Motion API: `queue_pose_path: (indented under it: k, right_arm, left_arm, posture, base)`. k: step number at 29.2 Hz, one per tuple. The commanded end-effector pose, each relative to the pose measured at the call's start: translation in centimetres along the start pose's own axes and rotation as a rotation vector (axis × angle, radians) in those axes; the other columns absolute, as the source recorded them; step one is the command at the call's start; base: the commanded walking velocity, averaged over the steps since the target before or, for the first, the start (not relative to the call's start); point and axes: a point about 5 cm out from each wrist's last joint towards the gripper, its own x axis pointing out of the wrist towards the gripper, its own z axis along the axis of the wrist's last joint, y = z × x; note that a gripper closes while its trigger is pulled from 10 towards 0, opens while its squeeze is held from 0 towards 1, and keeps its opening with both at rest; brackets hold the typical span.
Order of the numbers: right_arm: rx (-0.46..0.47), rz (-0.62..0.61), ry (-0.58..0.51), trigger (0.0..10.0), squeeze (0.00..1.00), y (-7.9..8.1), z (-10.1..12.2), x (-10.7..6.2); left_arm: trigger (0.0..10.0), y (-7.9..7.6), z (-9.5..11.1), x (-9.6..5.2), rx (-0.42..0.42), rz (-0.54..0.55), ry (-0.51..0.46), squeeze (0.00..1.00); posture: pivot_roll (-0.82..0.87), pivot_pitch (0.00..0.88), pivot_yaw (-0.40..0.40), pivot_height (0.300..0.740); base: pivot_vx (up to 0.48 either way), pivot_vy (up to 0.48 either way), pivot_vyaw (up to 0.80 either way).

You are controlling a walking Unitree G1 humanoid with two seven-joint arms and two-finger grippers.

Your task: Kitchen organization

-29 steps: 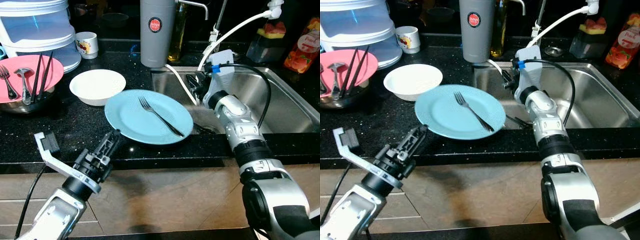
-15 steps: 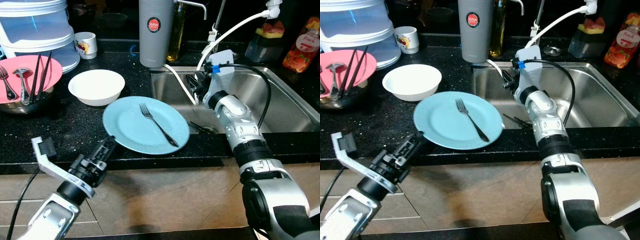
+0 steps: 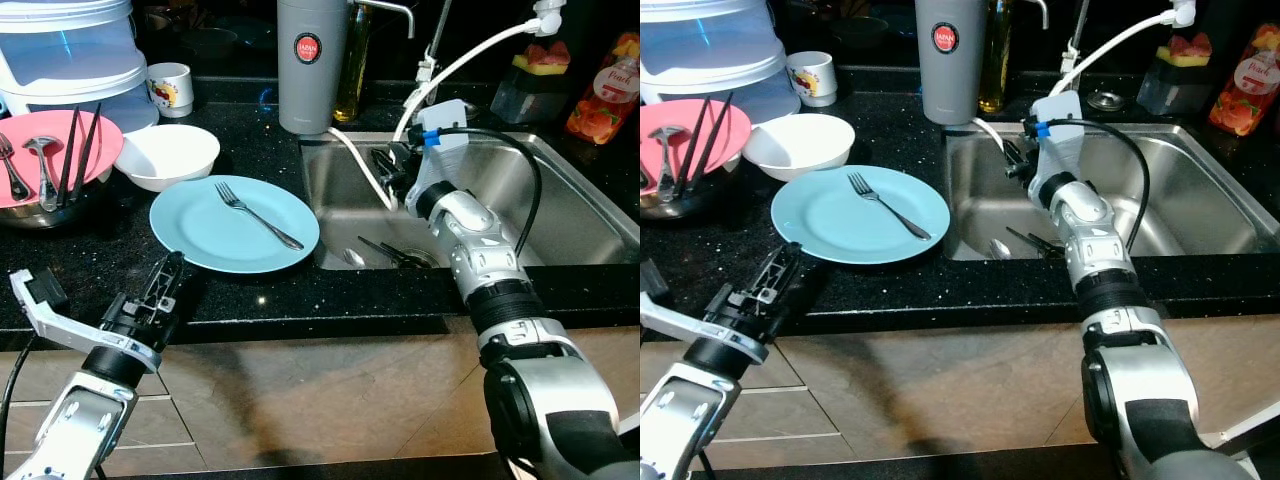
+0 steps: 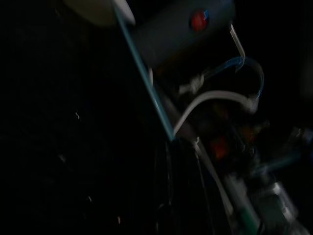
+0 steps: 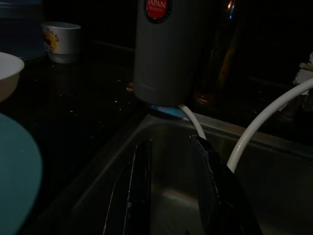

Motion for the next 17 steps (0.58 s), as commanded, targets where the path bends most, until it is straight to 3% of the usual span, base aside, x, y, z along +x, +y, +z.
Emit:
queue_pose_path:
  k: [1, 2, 6, 7, 10, 17]
  right_arm:
    - [0.01, 0.003, -0.005, 10.0, 0.0, 0.1, 0.0, 0.1]
    - [0.009, 0.004, -0.004, 10.0, 0.0, 0.1, -0.1, 0.1]
    - [0.009, 0.002, -0.003, 10.0, 0.0, 0.0, -0.1, 0.0]
    - [0.008, 0.002, -0.002, 10.0, 0.0, 0.0, -0.1, -0.1]
    - [0.008, 0.003, 0.0, 10.0, 0.0, 0.0, -0.2, -0.1]
    - [0.012, 0.009, 0.004, 10.0, 0.0, 0.2, -0.4, -0.2]
  left_arm:
    - [10.0, 0.4, -1.2, 0.1, 0.016, 0.012, 0.071, 0.0]
    - [10.0, 0.3, -1.8, 0.2, 0.031, 0.0, 0.11, 1.0]
    - [10.0, -0.2, -2.2, 0.4, 0.112, -0.015, 0.146, 1.0]
    - [10.0, -0.4, -2.0, 0.4, 0.147, -0.022, 0.15, 0.0]
    - [10.0, -0.8, -1.6, 0.4, 0.189, -0.029, 0.139, 0.0]
    - [10.0, -2.2, 0.3, 0.6, 0.356, 0.0, -0.009, 0.0]
  posture:
    - [0.09, 0.085, -0.007, 0.74]
    - [0.09, 0.085, -0.007, 0.74]
    - [0.08, 0.086, -0.003, 0.74]
    - [0.08, 0.087, -0.003, 0.74]
    - [0.08, 0.087, -0.001, 0.74]
    - [0.09, 0.088, 0.001, 0.74]
  base:
    - [0.0, 0.0, 0.0]
    - [0.0, 0.0, 0.0]
    - [0.0, 0.0, 0.0]
    - [0.0, 0.0, 0.0]
    - [0.0, 0.0, 0.0]
    - [0.0, 0.0, 0.0]
